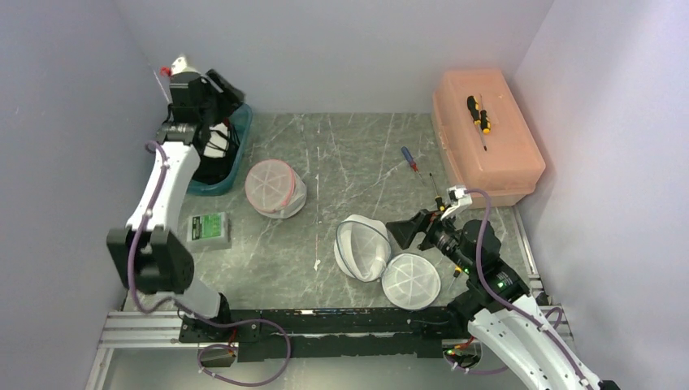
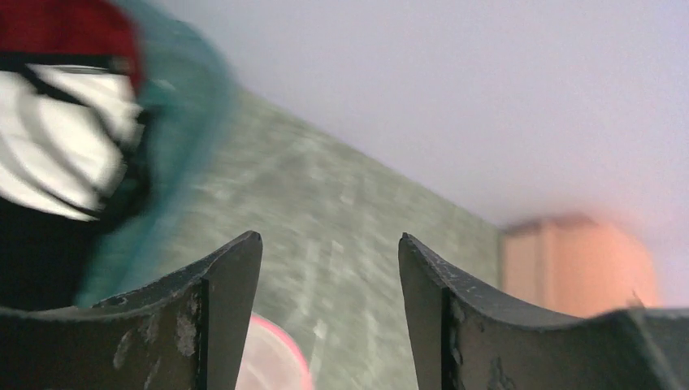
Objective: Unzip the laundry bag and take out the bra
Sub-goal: Place the bra in the bin, then adjust the laundry bag at the center of the board.
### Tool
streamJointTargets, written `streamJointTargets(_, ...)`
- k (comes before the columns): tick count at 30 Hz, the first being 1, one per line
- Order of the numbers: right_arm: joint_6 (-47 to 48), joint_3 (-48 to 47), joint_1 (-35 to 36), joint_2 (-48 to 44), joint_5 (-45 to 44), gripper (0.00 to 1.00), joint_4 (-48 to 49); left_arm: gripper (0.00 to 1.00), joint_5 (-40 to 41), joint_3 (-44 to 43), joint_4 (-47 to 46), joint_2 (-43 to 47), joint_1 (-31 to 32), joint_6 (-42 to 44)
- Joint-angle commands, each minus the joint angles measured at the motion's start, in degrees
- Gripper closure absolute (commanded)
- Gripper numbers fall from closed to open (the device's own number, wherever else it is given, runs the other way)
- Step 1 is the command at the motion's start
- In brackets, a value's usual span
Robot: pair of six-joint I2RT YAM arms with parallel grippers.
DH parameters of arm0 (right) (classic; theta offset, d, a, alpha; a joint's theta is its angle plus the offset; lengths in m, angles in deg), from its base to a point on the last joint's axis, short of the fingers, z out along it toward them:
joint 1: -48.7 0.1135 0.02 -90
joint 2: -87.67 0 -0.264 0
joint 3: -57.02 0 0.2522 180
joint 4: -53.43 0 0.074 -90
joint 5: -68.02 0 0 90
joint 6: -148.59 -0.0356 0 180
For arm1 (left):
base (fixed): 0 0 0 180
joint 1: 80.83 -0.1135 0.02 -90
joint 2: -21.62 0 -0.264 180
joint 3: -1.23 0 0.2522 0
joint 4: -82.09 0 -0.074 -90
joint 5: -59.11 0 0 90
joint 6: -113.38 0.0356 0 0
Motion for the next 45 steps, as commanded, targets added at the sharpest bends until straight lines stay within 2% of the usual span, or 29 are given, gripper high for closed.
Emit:
streamJointTargets(1, 0.4, -2.2, 0.4, 2.8, -4.8, 0.0, -2.8, 0.31, -6.3, 4.5, 2.1, 11.8, 13.7, 8.6)
streamJointTargets(4, 0.1, -0.6, 0.4, 2.8, -5.6, 0.0, -2.9, 0.24, -6.3, 10.2, 4.2, 16.7, 24.5, 12.2)
streamJointTargets(6, -0.2, 0.3, 0.4, 1.7, -6.3, 0.0, -3.2, 0.06, -5.9, 13.9, 5.7, 18.1, 31.3, 14.7)
streamJointTargets(8, -0.7, 1.1, 0.4, -0.1, -7.0, 0.0, -4.3, 0.05, -7.6, 16.4, 7.2, 17.6, 37.1, 17.7)
streamJointTargets(12, -1.7, 3.1, 0.4, -4.8, -8.1, 0.01, -6.5, 0.05, -12.4, 16.5, 11.7, 13.7, 42.7, 27.3)
streamJointTargets(17, -4.2, 5.3, 0.4, -8.2, -4.8, 0.01, -6.7, 0.05, -18.0, 13.6, 15.9, 8.3, 44.8, 40.9)
streamJointTargets(19, -5.3, 5.9, 0.4, -8.8, -4.4, 0.02, -6.9, 0.05, -17.4, 11.9, 17.8, 5.5, 44.8, 44.7)
streamJointTargets(21, -5.6, 6.2, 0.4, -9.7, -4.1, 0.02, -7.3, 0.05, -18.9, 10.3, 20.1, 3.4, 44.8, 46.7)
streamJointTargets(30, -4.7, 6.0, 0.4, -10.1, -2.5, 0.02, -7.3, 0.05, -22.2, 9.6, 18.4, -2.5, 46.3, 51.9)
streamJointTargets(33, -4.5, 5.8, 0.4, -10.2, -2.2, 0.02, -7.4, 0.13, -22.5, 8.3, 19.5, -4.8, 47.8, 53.3)
streamJointTargets(37, -4.6, 6.3, 0.4, -10.8, -2.1, 0.02, -6.9, 0.29, -20.8, 8.1, 17.5, -6.6, 48.1, 53.4)
streamJointTargets(39, -4.4, 6.3, 0.4, -10.9, -2.2, 0.02, -6.8, 0.46, -20.1, 7.6, 17.2, -7.0, 48.1, 53.2)
streamJointTargets(42, -4.4, 6.2, 0.4, -10.4, -2.5, 0.02, -6.8, 0.86, -17.2, 8.1, 16.2, -6.1, 48.1, 51.2)
streamJointTargets(43, -4.6, 6.1, 0.4, -10.2, -2.7, 0.02, -6.7, 0.96, -15.3, 8.7, 15.0, -5.1, 48.1, 49.7)
streamJointTargets(45, -5.5, 5.9, 0.4, -9.6, -4.8, 0.0, -6.8, 0.97, -10.0, 10.4, 13.3, -2.4, 48.0, 44.8)
